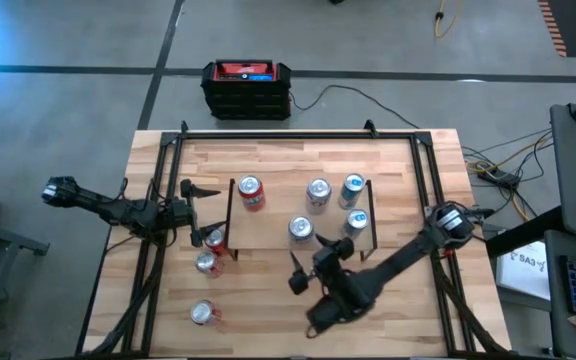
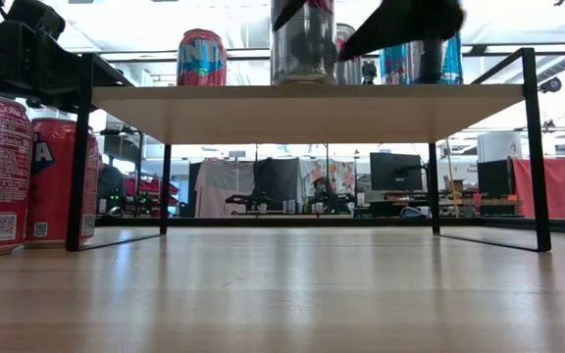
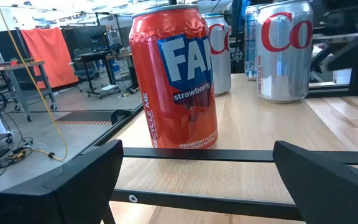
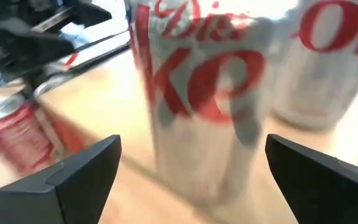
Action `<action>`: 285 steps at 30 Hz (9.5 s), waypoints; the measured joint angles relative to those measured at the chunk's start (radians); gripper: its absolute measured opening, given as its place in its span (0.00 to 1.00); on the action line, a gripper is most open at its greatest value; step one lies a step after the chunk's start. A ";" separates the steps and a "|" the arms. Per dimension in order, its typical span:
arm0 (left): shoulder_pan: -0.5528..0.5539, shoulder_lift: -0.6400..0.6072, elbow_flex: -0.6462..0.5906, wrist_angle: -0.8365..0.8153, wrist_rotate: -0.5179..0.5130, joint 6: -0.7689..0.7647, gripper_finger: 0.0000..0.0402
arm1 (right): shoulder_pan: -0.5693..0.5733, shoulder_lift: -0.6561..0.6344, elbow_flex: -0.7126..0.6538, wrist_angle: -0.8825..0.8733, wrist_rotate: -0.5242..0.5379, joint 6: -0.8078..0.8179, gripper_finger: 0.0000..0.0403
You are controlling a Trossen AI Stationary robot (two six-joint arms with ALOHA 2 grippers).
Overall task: Place canned beverage on shelf
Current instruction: Put the silver red soda can on the shelf aligned with the other silver red soda can, then adjust the shelf
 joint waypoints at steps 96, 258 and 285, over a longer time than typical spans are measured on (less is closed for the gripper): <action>0.000 0.000 0.000 0.001 0.000 0.000 1.00 | 0.009 -0.047 0.088 -0.488 -0.474 0.581 0.95; 0.000 0.008 0.000 -0.002 0.000 0.000 1.00 | 0.314 -1.640 -1.629 0.903 -0.472 -0.672 0.95; 0.000 0.008 0.000 0.001 -0.033 0.101 1.00 | 0.314 -1.640 -1.629 0.903 -0.472 -0.673 0.95</action>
